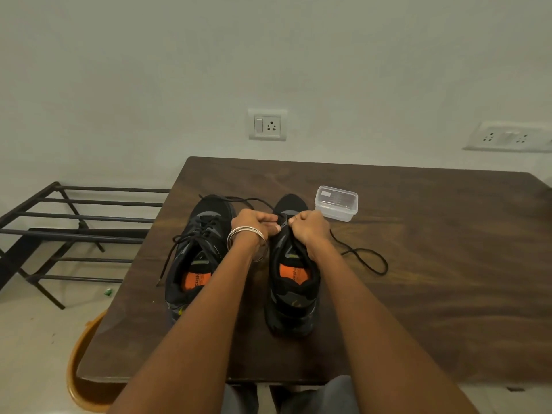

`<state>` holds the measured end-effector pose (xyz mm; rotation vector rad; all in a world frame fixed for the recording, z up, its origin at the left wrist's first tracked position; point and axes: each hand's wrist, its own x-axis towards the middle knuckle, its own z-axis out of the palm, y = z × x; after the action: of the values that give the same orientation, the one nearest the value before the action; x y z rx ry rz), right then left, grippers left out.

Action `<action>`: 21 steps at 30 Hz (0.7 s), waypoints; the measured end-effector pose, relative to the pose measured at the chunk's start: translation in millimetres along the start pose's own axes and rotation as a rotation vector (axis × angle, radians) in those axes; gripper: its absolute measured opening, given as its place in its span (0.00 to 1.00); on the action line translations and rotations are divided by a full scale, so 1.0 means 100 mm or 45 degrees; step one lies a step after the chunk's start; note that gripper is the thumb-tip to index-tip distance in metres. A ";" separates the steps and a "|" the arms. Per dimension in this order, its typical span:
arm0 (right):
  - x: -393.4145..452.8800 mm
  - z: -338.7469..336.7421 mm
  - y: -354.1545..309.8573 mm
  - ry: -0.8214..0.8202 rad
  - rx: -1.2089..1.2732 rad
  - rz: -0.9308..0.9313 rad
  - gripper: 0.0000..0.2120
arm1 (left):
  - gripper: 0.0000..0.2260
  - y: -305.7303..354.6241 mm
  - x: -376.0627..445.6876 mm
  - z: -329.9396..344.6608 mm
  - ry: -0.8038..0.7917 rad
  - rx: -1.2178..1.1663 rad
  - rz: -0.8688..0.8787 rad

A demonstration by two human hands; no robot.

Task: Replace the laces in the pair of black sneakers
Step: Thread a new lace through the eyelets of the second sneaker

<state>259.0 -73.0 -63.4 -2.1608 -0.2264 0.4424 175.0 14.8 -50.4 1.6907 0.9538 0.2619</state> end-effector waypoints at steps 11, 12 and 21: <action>0.02 -0.03 0.04 -0.075 0.099 0.017 0.06 | 0.10 -0.03 0.00 0.02 0.004 -0.102 -0.020; 0.03 -0.05 0.04 -0.127 0.147 0.048 0.05 | 0.10 -0.03 0.00 0.02 0.017 -0.131 -0.027; 0.07 -0.05 0.02 -0.173 -0.019 0.071 0.12 | 0.10 -0.03 -0.03 0.00 0.000 -0.196 -0.052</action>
<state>267.1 -75.9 -64.2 -2.1576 -0.2458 0.6219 172.1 12.9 -52.7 1.5291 0.9428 0.3008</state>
